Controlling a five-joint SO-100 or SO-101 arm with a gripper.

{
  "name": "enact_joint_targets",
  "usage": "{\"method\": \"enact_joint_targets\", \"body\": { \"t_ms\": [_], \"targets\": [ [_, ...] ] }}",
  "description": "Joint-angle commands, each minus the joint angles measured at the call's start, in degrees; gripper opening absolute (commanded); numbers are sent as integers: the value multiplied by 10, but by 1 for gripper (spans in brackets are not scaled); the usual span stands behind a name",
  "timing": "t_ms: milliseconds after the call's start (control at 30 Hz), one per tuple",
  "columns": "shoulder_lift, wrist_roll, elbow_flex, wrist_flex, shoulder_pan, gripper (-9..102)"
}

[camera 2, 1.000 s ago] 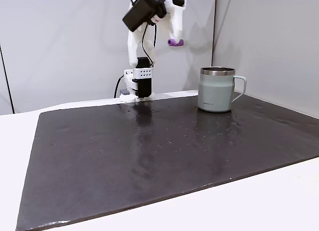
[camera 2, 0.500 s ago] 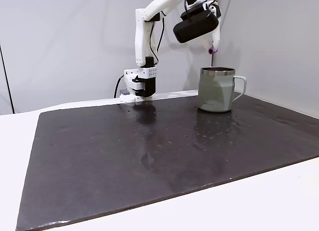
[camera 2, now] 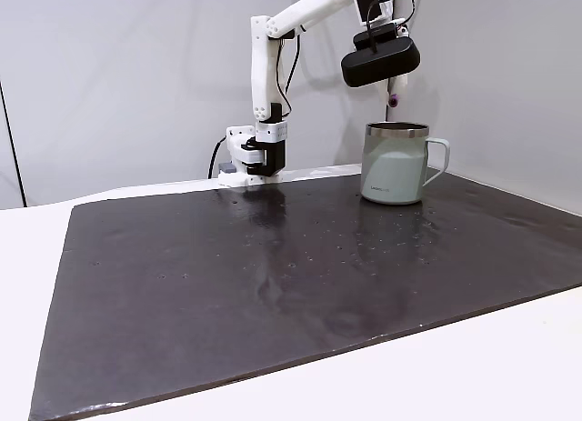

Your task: Grasp a pengrip and put it in the cup.

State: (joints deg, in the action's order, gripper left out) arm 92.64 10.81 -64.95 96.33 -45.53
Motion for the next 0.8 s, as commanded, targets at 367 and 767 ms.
{"method": "enact_joint_targets", "body": {
  "t_ms": [367,767],
  "targets": [
    [50,-8,-3,12,-11,29],
    [59,-6,-10,12,-1,28]
  ]
}}
